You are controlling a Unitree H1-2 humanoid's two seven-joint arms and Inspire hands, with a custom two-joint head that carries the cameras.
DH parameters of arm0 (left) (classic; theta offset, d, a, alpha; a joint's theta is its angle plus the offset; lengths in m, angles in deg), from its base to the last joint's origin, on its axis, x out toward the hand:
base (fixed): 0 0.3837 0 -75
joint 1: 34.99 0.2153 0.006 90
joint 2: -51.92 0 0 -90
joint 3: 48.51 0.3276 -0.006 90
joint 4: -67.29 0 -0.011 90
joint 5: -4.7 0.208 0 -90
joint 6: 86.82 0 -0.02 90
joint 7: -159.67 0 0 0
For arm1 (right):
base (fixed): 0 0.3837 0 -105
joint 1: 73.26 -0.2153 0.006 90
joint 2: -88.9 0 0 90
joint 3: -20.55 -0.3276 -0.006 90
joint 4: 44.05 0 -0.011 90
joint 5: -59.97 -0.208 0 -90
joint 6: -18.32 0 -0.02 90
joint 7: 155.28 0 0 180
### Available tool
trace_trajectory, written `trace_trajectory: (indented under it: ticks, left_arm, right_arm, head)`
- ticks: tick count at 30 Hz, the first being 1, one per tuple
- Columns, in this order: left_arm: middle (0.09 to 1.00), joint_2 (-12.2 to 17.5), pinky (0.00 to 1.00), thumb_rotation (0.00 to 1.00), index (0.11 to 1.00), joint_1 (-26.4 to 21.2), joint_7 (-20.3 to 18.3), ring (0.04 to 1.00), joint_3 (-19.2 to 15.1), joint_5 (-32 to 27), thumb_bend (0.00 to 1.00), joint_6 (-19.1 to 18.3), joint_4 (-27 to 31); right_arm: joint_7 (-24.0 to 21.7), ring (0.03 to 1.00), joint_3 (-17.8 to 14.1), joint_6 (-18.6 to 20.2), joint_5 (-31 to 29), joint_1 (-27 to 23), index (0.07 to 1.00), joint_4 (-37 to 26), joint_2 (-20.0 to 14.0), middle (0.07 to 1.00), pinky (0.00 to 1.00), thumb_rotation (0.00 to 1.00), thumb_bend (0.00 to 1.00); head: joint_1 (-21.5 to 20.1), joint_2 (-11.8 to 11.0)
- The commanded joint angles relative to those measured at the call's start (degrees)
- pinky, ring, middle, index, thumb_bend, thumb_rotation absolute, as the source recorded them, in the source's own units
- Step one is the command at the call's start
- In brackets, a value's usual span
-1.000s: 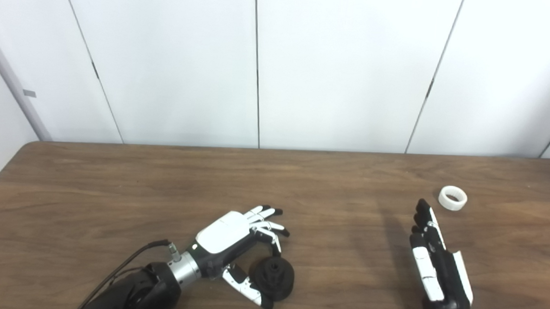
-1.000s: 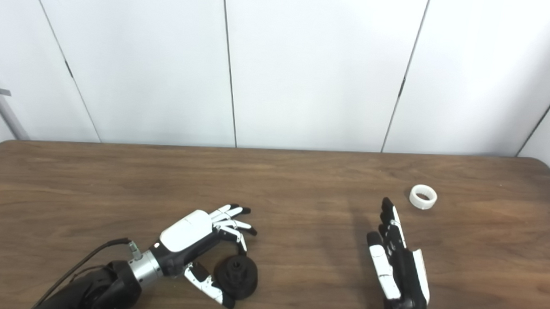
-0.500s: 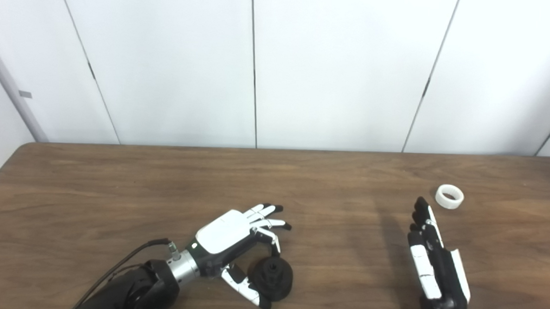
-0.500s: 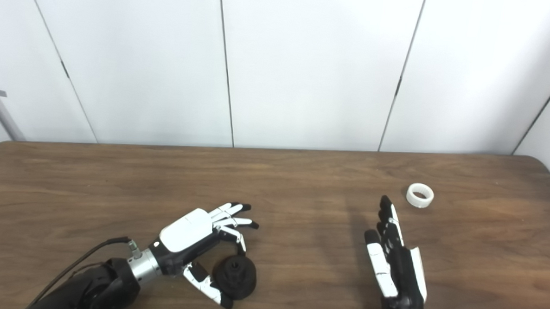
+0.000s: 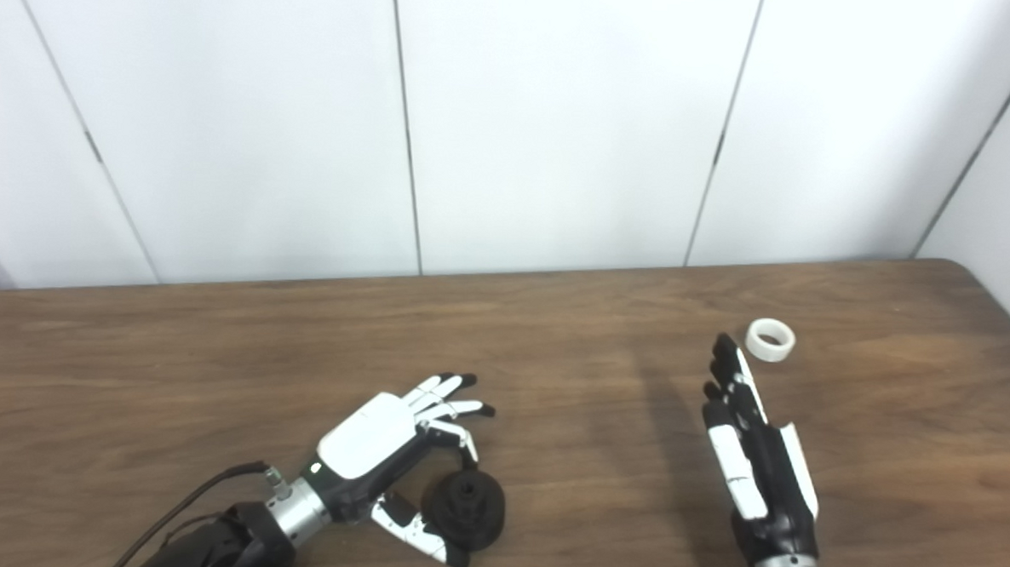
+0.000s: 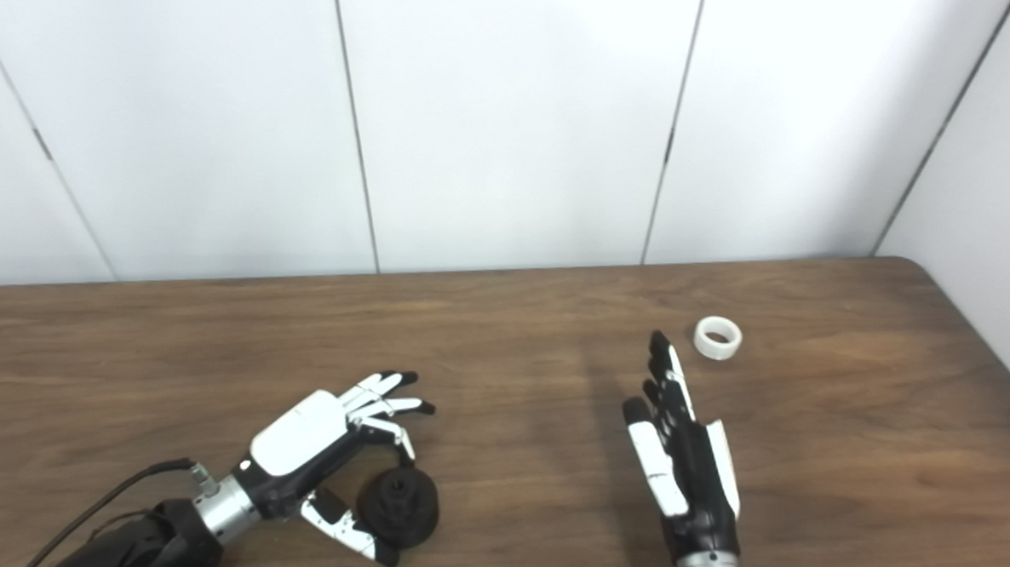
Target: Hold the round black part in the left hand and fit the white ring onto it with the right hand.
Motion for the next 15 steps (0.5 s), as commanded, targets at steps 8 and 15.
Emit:
trace_trajectory:
  ticks: [8, 15]
  left_arm:
    - [0.882, -2.06, 1.00, 0.06, 0.478, 0.35, -0.53, 1.000, 2.84, -0.75, 0.53, -0.87, -3.79]
    - [0.892, -4.27, 1.00, 0.06, 0.479, 1.28, -3.56, 1.000, 0.13, -2.77, 0.53, -0.90, -3.95]
  right_arm:
    - [5.06, 0.923, -2.36, 5.12, 10.75, -2.75, 0.893, -9.47, 0.41, 0.917, 0.86, 0.55, 0.49]
    - [3.67, 0.864, -5.82, 11.27, 10.82, -6.63, 0.845, -17.07, -2.83, 0.876, 0.76, 0.31, 0.54]
  head:
    - [-2.15, -0.23]
    - [-2.26, 0.05]
